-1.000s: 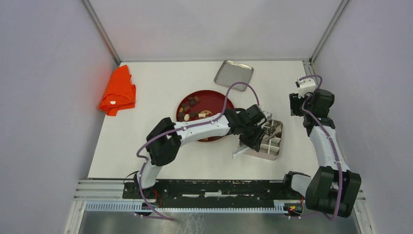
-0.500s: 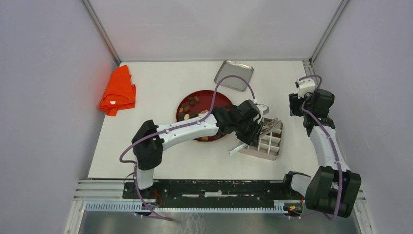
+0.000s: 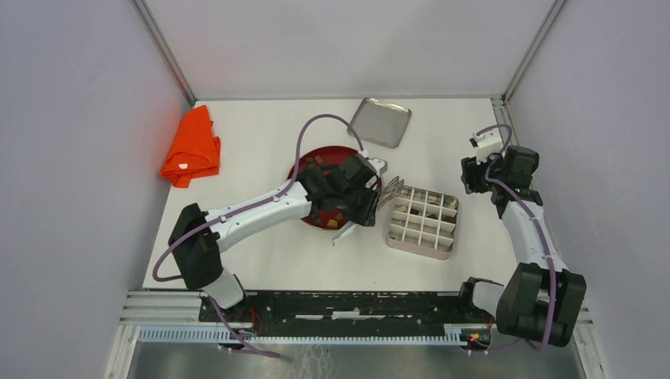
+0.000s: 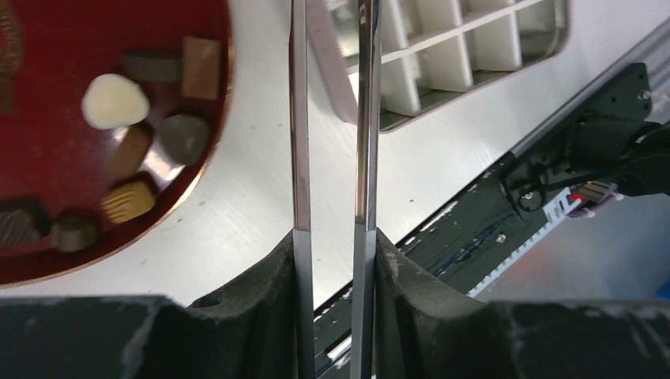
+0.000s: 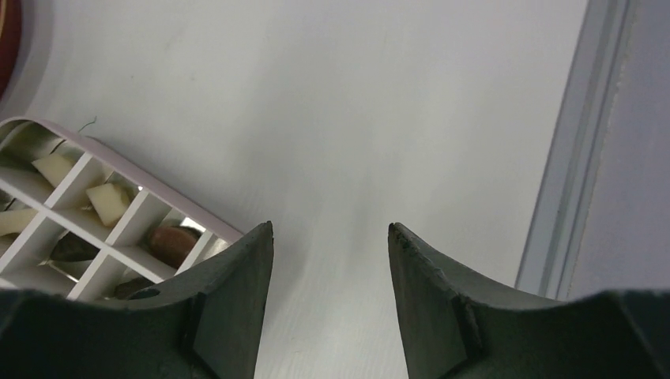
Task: Pack the chocolate
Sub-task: Place the fake chocolate in the packing box, then move the fake chocolate to the plate.
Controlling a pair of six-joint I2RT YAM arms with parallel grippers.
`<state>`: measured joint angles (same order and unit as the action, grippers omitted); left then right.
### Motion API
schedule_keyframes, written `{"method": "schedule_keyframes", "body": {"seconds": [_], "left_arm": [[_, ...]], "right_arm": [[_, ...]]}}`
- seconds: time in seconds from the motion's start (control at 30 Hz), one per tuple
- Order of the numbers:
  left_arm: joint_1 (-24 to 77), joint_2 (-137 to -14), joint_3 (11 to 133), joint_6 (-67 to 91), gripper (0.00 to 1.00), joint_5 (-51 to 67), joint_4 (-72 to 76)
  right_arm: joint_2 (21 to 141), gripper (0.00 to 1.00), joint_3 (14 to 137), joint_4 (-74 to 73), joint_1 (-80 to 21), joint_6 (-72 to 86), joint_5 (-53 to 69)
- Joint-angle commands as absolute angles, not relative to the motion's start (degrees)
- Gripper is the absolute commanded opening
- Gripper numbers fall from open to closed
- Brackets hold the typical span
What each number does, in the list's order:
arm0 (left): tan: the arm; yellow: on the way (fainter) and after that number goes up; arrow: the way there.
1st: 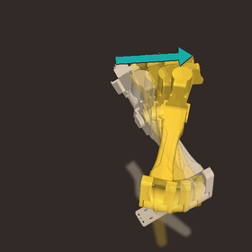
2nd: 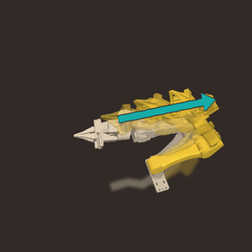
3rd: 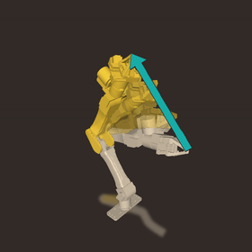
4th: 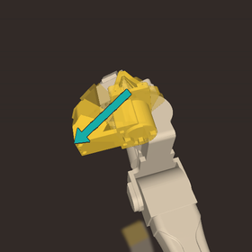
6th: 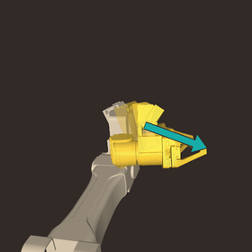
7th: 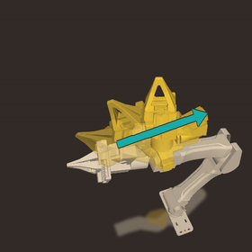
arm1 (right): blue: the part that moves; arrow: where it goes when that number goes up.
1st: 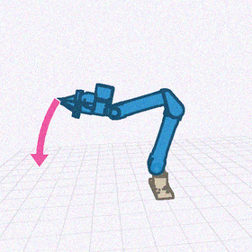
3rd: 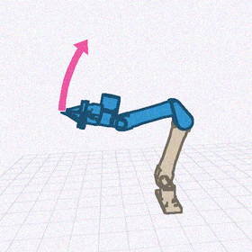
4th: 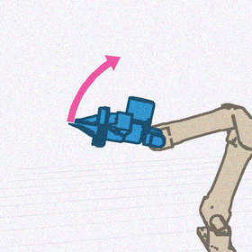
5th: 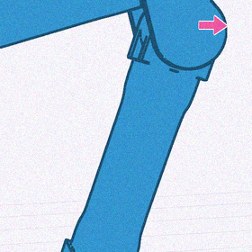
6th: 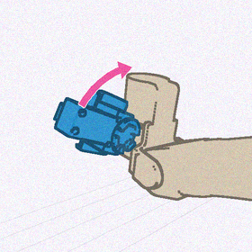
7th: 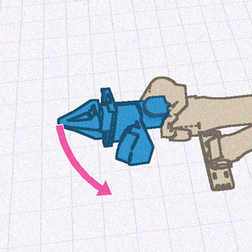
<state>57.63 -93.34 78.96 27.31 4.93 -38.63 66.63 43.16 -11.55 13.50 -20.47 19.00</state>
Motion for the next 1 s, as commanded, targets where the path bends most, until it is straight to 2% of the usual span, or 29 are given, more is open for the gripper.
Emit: {"method": "schedule_keyframes", "body": {"seconds": [0.0, 0.13, 0.63, 0.97], "left_arm": [[54.8, -88.2, 77.5, 24.1, 0.39, 1.6, -42.2], [51.9, -85.8, 76.3, 22.7, 0.4, 0.9, -44.7], [46.1, -82.2, 70.8, 18.3, 0.4, 0.7, -51.3], [43.2, -82.0, 69.3, 21.3, 0.4, -1.9, -52.4]], "right_arm": [[68.0, 0.62, 46.8, -15.7, 13.5, -25.6, 26.7], [68.8, 0.62, 47.3, -17.7, 13.5, -27.7, 30.1], [69.2, 0.62, 47.5, -18.3, 13.5, -28.3, 31.0], [69.1, 0.61, 47.5, -18.4, 13.5, -28.4, 31.0]]}}
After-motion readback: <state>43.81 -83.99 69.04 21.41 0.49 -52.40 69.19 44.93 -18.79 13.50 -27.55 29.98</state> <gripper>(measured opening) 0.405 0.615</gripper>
